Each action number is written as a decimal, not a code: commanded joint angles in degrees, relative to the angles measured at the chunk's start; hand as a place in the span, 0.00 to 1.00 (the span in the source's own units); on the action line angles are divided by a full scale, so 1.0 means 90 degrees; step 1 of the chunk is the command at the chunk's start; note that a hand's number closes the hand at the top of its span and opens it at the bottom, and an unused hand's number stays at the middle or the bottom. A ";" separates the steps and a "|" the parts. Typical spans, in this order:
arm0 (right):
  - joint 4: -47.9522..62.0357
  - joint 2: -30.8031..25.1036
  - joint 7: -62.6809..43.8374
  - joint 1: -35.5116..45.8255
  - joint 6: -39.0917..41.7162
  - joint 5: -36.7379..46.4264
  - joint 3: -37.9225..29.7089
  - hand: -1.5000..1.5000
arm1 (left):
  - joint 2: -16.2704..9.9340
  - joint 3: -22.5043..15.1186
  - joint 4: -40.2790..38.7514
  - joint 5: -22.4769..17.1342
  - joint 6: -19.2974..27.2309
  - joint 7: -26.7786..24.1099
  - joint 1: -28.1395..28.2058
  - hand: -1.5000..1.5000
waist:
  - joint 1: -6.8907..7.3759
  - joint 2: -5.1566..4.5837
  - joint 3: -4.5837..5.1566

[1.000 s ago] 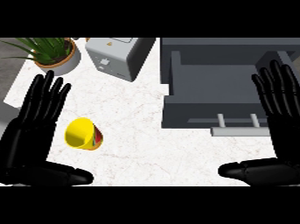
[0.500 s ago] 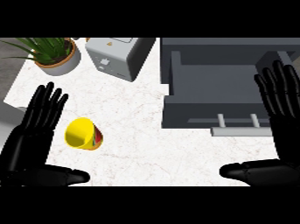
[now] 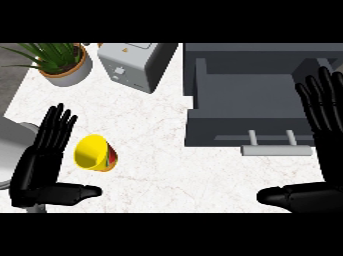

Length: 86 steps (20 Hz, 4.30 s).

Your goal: Pick up the cup, place it into the drawer and close the drawer

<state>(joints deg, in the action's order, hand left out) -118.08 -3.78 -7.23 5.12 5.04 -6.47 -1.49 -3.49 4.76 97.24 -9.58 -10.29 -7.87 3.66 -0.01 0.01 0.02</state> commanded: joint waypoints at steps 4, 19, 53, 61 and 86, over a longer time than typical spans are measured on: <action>0.0537 -0.0080 0.0301 0.0148 0.0146 0.0051 -0.0112 0.00 | -0.0030 0.0048 -0.0404 0.0196 -0.0052 -0.0337 0.0175 0.00 | 0.0013 0.0000 -0.0002; -0.0167 0.0054 -0.0452 0.0286 -0.0153 0.0031 0.0105 0.00 | -0.0247 0.0522 -0.3663 0.0448 -0.0259 -0.2106 -0.1087 0.00 | -0.0009 -0.0001 -0.0001; -0.0682 0.0047 -0.0545 -0.0240 0.0116 -0.0054 0.0153 0.00 | -0.0904 0.0968 -0.7823 0.0402 -0.1248 -0.4641 -0.2585 0.00 | -0.0042 -0.0007 0.0002; -0.0347 -0.0016 -0.0563 0.0128 0.0134 -0.0198 0.0001 0.00 | -0.0374 0.0836 -0.8187 0.0312 -0.1678 -0.4723 -0.3036 0.00 | -0.0067 -0.0015 0.0006; -0.0416 -0.0174 -0.0563 0.0011 0.0218 -0.0327 -0.0292 0.00 | -0.0298 0.1171 -0.6790 -0.0243 -0.0676 -0.5799 -0.2547 1.00 | 0.0029 0.0024 -0.0005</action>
<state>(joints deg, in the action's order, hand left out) -120.64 -4.37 -10.82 5.24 6.93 -8.19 -2.57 -7.38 15.70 30.78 -10.64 -14.14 -56.27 -20.44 -0.03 0.03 0.02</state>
